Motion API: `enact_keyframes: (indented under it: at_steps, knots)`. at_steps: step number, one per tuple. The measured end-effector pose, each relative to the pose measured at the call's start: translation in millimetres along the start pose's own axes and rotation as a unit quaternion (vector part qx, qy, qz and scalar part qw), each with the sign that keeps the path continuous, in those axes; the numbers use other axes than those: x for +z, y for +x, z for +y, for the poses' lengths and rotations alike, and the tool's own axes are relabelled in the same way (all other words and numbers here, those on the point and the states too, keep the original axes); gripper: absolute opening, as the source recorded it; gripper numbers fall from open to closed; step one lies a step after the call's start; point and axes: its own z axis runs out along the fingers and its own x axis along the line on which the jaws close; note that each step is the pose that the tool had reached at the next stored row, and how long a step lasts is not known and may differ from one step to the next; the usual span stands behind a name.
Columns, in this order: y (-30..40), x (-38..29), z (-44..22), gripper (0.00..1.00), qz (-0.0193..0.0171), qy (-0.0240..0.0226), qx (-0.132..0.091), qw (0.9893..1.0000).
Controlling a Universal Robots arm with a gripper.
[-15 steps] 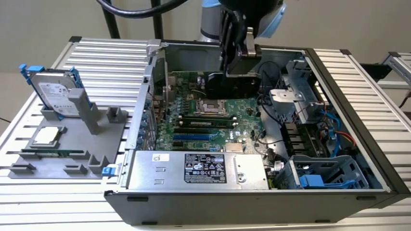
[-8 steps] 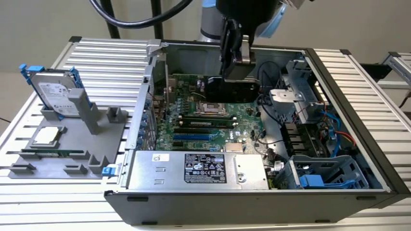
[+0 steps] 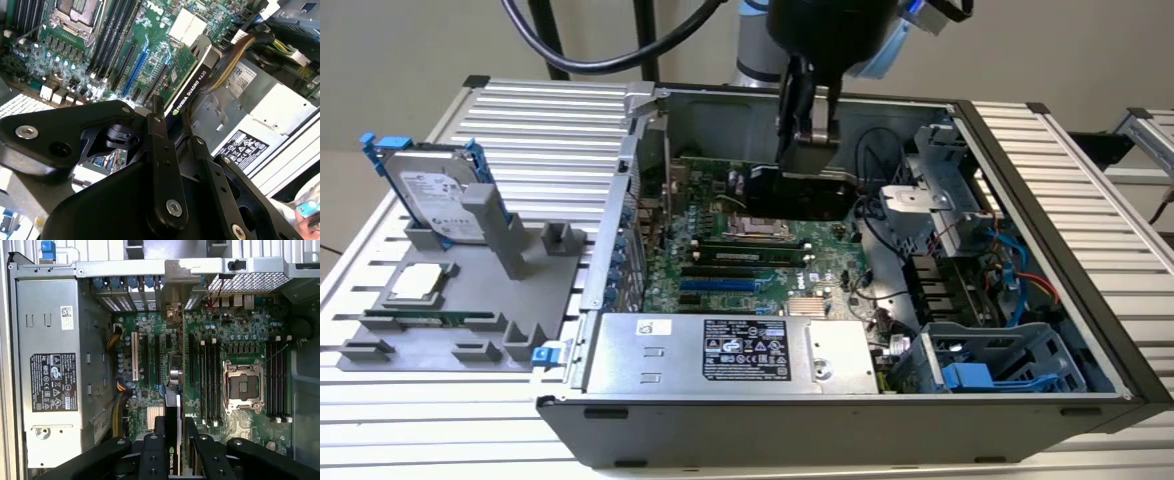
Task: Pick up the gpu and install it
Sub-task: 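Insert the gpu into the slot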
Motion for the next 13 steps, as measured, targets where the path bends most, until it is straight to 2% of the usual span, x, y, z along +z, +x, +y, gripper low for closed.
enact_keyframes:
  at_steps: [3,9,13]
  knots:
    - [-6.9,4.5,0.1,0.0,-0.0001,0.0,0.001,1.0]
    - [-27.9,13.6,1.1,0.0,0.0,0.0,0.001,1.0]
    - [-29.4,14.8,1.1,0.0,0.0,0.0,0.001,1.0]
